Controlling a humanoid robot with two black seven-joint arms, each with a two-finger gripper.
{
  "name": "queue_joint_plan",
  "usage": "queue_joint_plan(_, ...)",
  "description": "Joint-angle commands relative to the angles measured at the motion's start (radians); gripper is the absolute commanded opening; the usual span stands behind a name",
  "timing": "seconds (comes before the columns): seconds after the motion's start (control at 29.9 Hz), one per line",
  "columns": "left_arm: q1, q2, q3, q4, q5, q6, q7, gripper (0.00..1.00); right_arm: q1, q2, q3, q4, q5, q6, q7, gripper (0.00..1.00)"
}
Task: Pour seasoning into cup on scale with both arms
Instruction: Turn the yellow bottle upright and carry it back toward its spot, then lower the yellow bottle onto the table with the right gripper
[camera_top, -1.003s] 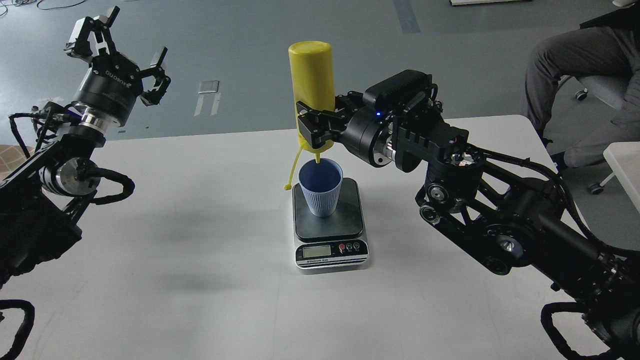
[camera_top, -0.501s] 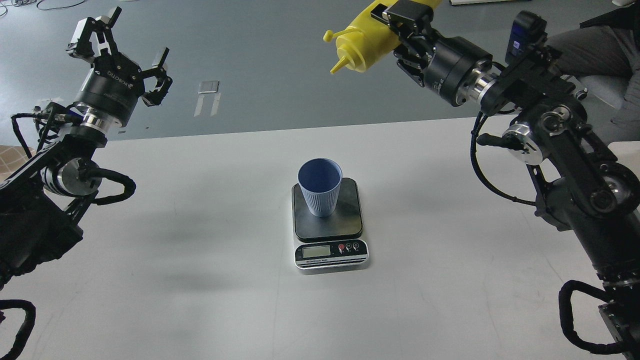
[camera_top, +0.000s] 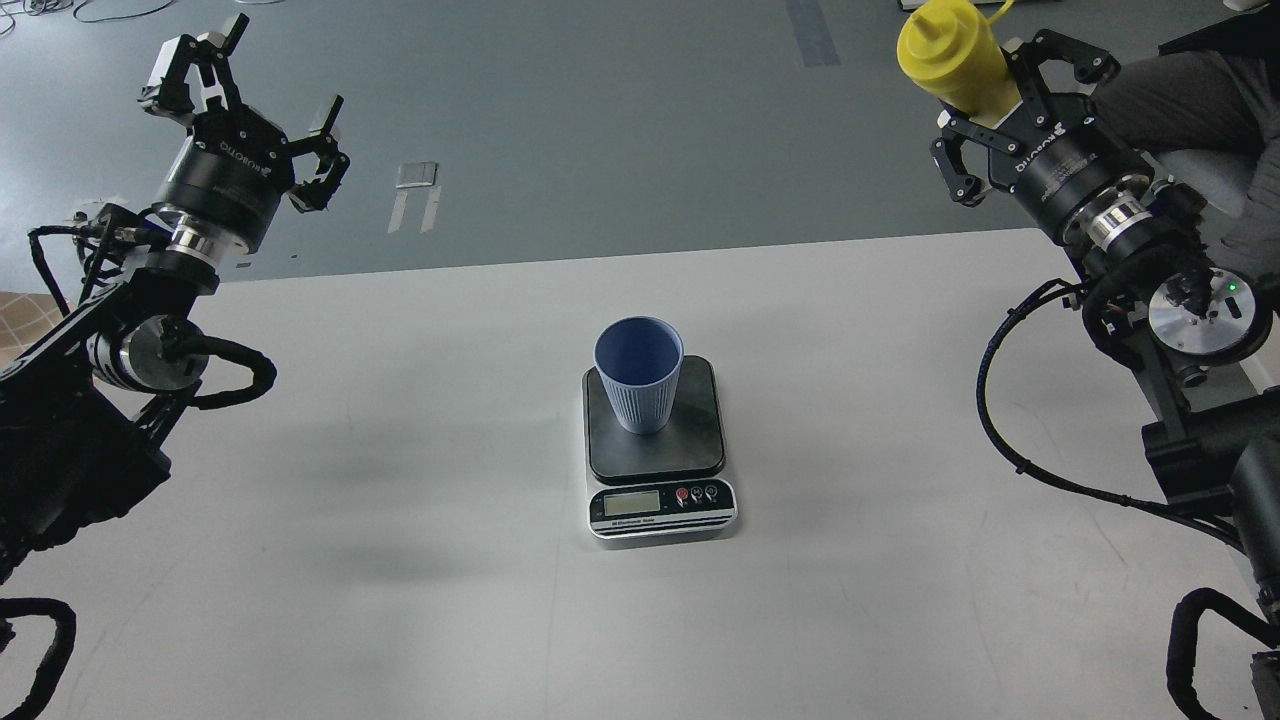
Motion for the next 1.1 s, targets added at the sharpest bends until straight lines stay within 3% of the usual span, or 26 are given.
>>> queue_joint_plan(0.0, 0.0, 0.0, 0.001, 0.0, -0.001, 0.0, 0.0, 0.98, -0.07, 0.067, 0.045, 0.009, 0.079, -0.011, 0.002, 0.0)
queue_joint_plan(0.13, 0.0, 0.0, 0.002, 0.0, 0.001, 0.0, 0.0, 0.98, -0.148, 0.159, 0.099, 0.039, 0.118, -0.005, -0.001, 0.0)
queue_joint_plan(0.84, 0.0, -0.006, 0.002, -0.002, 0.001, 0.0, 0.0, 0.98, -0.388, 0.159, 0.07, 0.084, 0.323, 0.038, 0.005, 0.0)
queue_joint_plan(1.07, -0.001, -0.004, 0.003, -0.002, 0.001, 0.0, 0.0, 0.98, -0.423, 0.159, 0.065, 0.078, 0.329, 0.149, -0.021, 0.0)
